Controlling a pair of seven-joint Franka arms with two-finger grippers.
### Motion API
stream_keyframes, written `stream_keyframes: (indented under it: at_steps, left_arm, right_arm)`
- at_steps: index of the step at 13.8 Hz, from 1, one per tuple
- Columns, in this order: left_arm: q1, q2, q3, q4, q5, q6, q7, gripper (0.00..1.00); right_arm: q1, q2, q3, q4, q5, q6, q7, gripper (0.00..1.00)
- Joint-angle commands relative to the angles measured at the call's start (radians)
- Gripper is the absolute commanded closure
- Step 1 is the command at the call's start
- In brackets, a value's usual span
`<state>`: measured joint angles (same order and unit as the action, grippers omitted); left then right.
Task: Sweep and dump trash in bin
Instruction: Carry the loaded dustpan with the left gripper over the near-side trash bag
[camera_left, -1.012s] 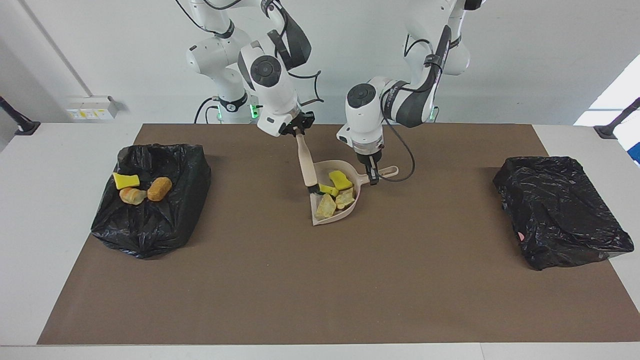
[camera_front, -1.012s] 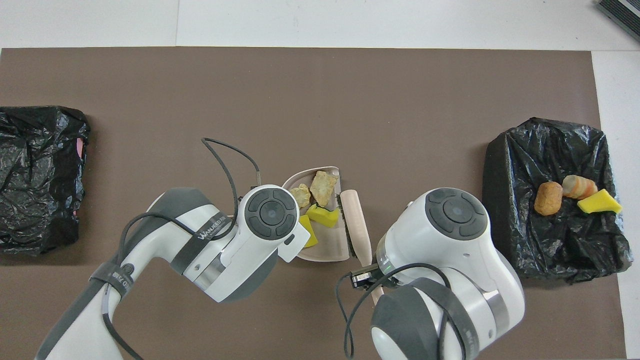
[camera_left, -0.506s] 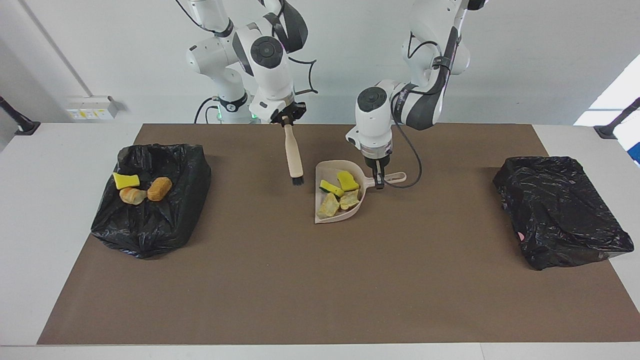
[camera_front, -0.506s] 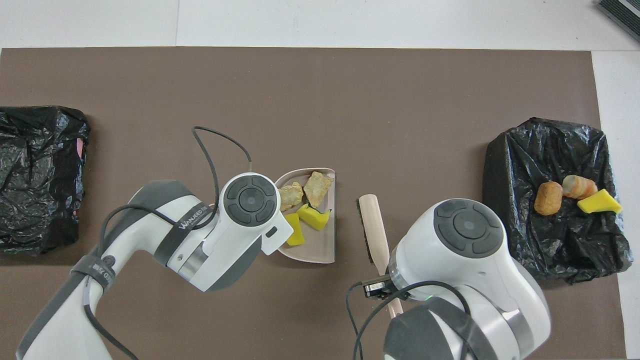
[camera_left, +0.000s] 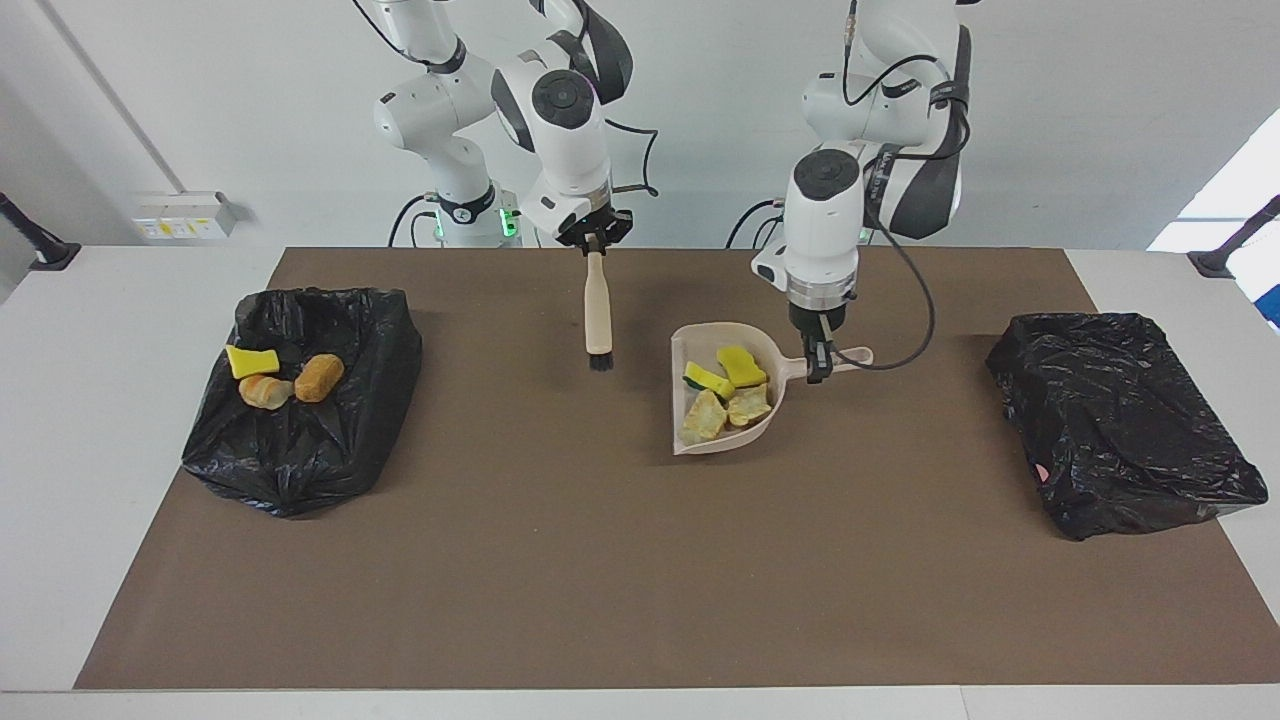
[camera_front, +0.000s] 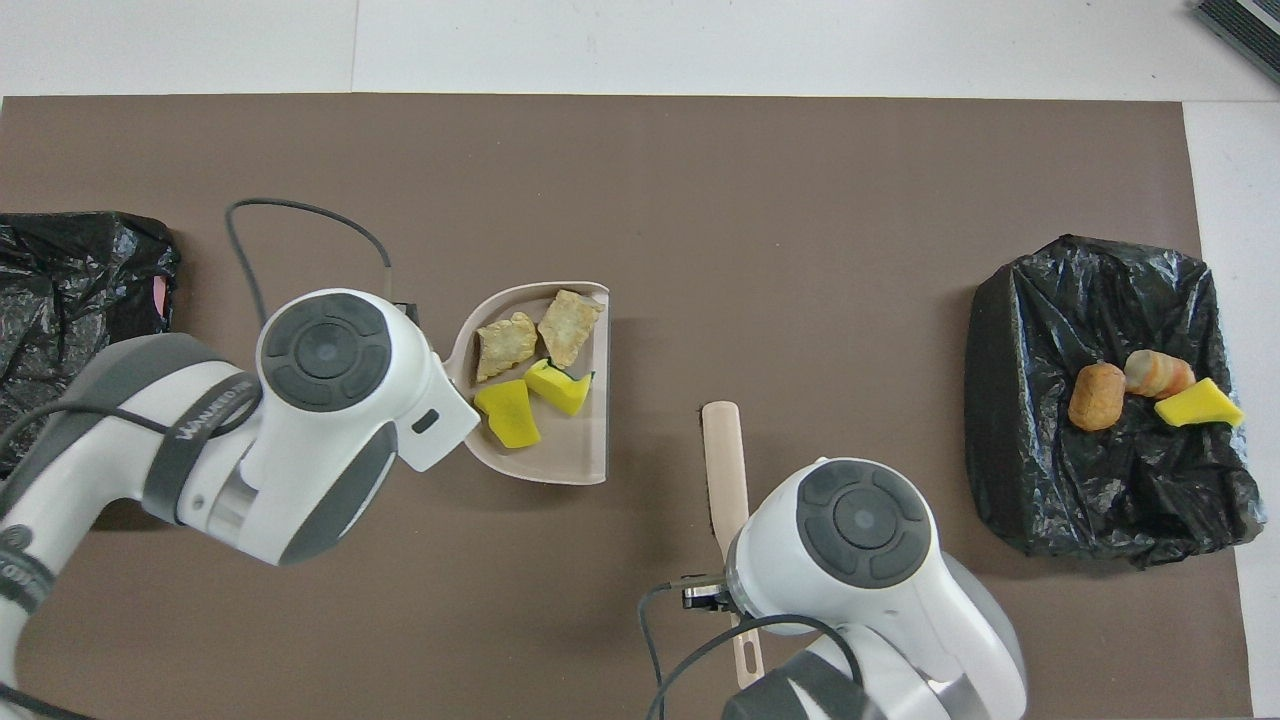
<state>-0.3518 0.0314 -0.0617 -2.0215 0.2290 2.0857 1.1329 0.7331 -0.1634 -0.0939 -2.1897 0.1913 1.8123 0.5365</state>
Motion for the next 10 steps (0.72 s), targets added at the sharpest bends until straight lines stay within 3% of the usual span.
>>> stream_keyframes:
  at_steps: [1,3,5,10]
  left_arm:
    - [0.095,-0.083,-0.006,-0.020,0.007,-0.033,0.102,1.00]
    - [0.184,-0.111,-0.006,-0.020,0.007,-0.052,0.163,1.00]
    - [0.271,-0.113,-0.003,0.006,0.007,-0.052,0.221,1.00]
    - [0.511,-0.096,-0.003,0.041,-0.066,-0.061,0.410,1.00]
  right_arm:
    - [0.092,0.001,0.003,-0.024,-0.001,0.071,0.133,1.00]
    - [0.156,0.045,0.003,-0.019,0.005,0.163,0.218,1.00]
    - [0.213,0.077,0.008,-0.009,0.063,0.196,0.253,1.00]
    - [0.307,0.201,0.008,0.022,0.065,0.292,0.306,1.00]
